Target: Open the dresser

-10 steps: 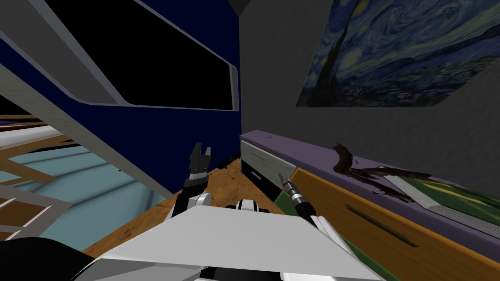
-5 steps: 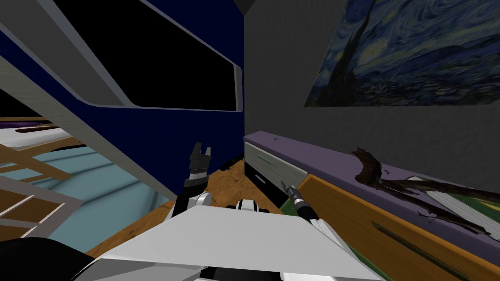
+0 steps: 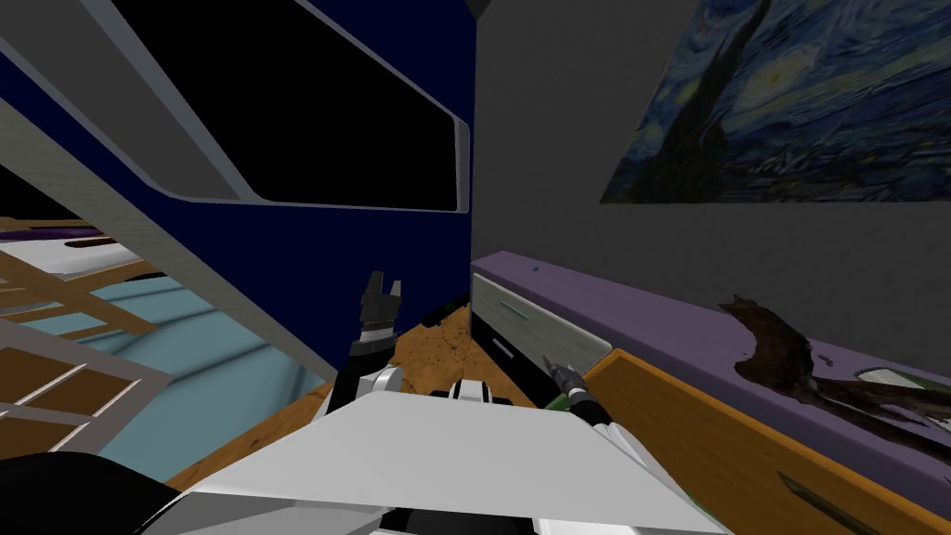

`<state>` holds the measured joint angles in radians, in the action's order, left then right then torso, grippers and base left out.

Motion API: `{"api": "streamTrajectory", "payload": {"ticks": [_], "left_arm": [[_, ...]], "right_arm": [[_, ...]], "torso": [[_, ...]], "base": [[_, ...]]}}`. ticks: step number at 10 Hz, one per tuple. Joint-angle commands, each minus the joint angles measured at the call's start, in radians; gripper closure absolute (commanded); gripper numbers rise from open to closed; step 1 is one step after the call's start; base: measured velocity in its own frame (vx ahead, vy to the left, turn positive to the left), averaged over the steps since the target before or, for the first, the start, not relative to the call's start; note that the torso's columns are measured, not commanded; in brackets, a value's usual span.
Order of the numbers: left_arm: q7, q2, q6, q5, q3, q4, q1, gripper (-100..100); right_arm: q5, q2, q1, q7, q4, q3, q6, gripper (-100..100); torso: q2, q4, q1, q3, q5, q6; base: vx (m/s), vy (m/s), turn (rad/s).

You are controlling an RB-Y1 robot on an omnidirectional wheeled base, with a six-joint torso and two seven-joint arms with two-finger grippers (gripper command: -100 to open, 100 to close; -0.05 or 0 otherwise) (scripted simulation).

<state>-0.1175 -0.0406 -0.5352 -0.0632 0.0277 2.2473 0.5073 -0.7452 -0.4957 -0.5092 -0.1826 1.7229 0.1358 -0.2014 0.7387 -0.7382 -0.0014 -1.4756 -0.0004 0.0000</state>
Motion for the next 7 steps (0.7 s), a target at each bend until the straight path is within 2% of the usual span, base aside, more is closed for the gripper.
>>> {"api": "streamTrajectory", "payload": {"ticks": [1,2,3,4,6,7], "left_arm": [[0.0,0.0,0.0,0.0,0.0,0.0,0.0,0],[0.0,0.0,0.0,0.0,0.0,0.0,0.0,0],[0.0,0.0,0.0,0.0,0.0,0.0,0.0,0],[0.0,0.0,0.0,0.0,0.0,0.0,0.0,0],[0.0,0.0,0.0,0.0,0.0,0.0,0.0,0],[0.0,0.0,0.0,0.0,0.0,0.0,0.0,0]], "right_arm": [[-0.043,-0.027,0.008,-0.009,-0.041,0.014,-0.075,-100],[-0.079,-0.051,0.009,-0.016,-0.074,0.024,-0.116,-100],[-0.079,-0.051,0.009,-0.016,-0.074,0.024,-0.124,-100],[-0.112,-0.075,0.012,-0.022,-0.107,0.035,-0.165,-100],[-0.112,-0.075,0.012,-0.022,-0.107,0.035,-0.171,-100],[-0.143,-0.1,0.014,-0.028,-0.14,0.045,-0.217,-100]], "torso": [[-0.001,0.0,0.004,0.0,0.001,0.0],[0.0,0.0,0.005,0.0,0.002,0.0],[0.0,0.0,0.004,0.0,0.001,0.0],[0.0,0.0,0.001,0.0,0.001,0.0],[-0.002,0.001,0.001,-0.001,0.0,0.0],[0.001,0.0,-0.003,0.0,-0.001,0.001]], "base": [[0.057,0.127,0.044],[0.056,0.136,0.092],[0.056,0.119,0.06],[0.082,0.142,0.12],[0.058,0.09,0.026],[0.044,0.055,0.099]]}}
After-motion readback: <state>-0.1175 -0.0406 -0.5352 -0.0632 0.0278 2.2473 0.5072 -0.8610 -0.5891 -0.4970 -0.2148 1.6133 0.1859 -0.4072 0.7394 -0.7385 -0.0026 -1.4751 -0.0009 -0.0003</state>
